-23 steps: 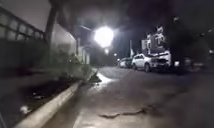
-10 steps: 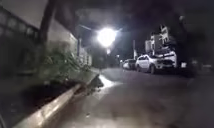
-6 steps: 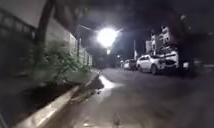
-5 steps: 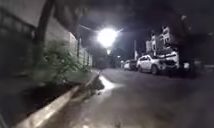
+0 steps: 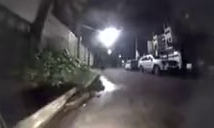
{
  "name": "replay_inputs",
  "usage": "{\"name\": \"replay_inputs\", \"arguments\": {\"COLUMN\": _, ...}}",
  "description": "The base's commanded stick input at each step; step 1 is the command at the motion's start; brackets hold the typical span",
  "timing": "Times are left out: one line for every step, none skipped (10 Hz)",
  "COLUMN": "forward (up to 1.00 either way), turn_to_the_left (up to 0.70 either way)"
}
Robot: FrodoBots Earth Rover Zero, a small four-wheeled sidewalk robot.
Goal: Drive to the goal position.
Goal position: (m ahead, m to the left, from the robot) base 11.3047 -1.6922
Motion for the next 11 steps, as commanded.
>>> {"name": "replay_inputs", "arguments": {"forward": 0.5, "turn_to_the_left": 0.0}}
{"name": "replay_inputs", "arguments": {"forward": 0.5, "turn_to_the_left": 0.0}}
{"name": "replay_inputs", "arguments": {"forward": 0.5, "turn_to_the_left": 0.0}}
{"name": "replay_inputs", "arguments": {"forward": 0.5, "turn_to_the_left": 0.0}}
{"name": "replay_inputs", "arguments": {"forward": 0.5, "turn_to_the_left": 0.0}}
{"name": "replay_inputs", "arguments": {"forward": 0.5, "turn_to_the_left": 0.0}}
{"name": "replay_inputs", "arguments": {"forward": 0.5, "turn_to_the_left": 0.0}}
{"name": "replay_inputs", "arguments": {"forward": 0.5, "turn_to_the_left": 0.0}}
{"name": "replay_inputs", "arguments": {"forward": 0.5, "turn_to_the_left": 0.0}}
{"name": "replay_inputs", "arguments": {"forward": 0.5, "turn_to_the_left": 0.0}}
{"name": "replay_inputs", "arguments": {"forward": 0.5, "turn_to_the_left": 0.0}}
